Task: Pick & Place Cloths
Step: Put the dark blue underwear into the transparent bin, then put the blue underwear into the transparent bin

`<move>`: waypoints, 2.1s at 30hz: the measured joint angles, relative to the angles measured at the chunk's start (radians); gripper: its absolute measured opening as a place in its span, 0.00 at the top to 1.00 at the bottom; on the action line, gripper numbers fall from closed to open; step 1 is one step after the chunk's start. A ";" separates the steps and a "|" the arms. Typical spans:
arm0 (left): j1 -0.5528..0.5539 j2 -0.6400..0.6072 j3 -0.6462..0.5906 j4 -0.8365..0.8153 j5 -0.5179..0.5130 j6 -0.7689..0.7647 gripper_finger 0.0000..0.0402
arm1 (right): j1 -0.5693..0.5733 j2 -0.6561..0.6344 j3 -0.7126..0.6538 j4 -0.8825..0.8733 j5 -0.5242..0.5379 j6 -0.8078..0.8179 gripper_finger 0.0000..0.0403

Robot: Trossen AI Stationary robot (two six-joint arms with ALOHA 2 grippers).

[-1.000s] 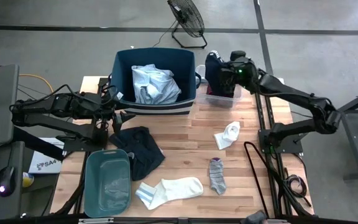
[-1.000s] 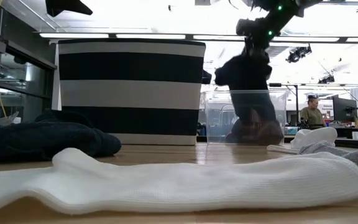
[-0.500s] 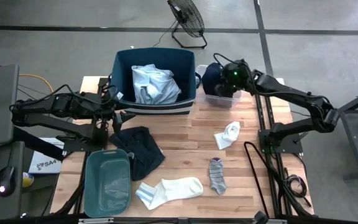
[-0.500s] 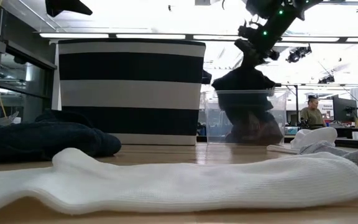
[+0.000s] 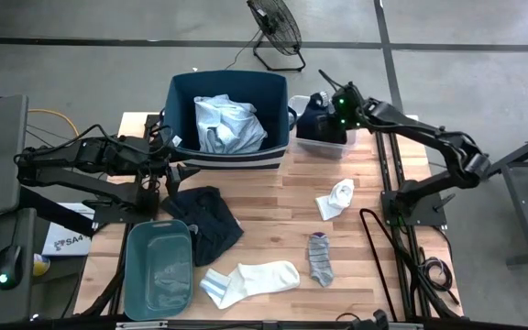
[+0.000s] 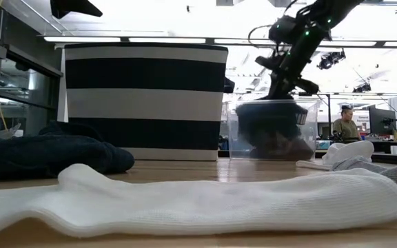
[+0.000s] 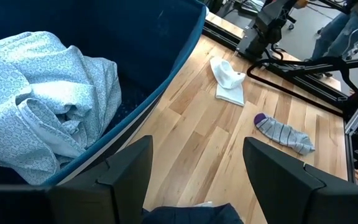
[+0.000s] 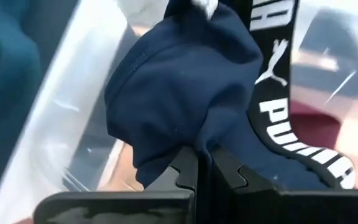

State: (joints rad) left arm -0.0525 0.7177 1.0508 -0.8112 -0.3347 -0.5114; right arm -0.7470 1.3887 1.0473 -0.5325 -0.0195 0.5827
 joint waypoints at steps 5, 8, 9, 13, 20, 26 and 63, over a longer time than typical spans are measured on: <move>0.000 0.000 0.000 0.000 0.002 -0.002 0.39 | 0.001 0.043 0.000 -0.025 -0.012 0.016 0.99; 0.000 0.000 0.000 -0.001 0.003 -0.017 0.39 | 0.001 0.051 0.000 -0.049 -0.012 0.026 0.98; 0.000 0.000 0.000 -0.001 0.003 -0.017 0.39 | 0.002 0.052 0.000 -0.048 -0.016 0.028 0.98; 0.000 0.000 0.000 -0.004 0.003 -0.017 0.39 | 0.003 0.051 0.000 -0.049 -0.022 0.122 0.94; 0.000 0.000 0.000 -0.012 0.005 -0.017 0.39 | 0.000 0.050 0.000 -0.064 -0.065 0.174 0.75; 0.000 0.000 0.000 -0.036 0.031 -0.018 0.39 | 0.000 0.027 0.000 -0.058 -0.095 0.181 0.53; 0.000 0.000 0.000 -0.087 0.038 0.020 0.39 | 0.242 -0.379 0.000 -0.382 -0.058 0.415 0.49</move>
State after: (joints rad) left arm -0.0526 0.7177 1.0504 -0.8984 -0.2966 -0.4913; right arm -0.5050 1.0099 1.0477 -0.9147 -0.0778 0.9981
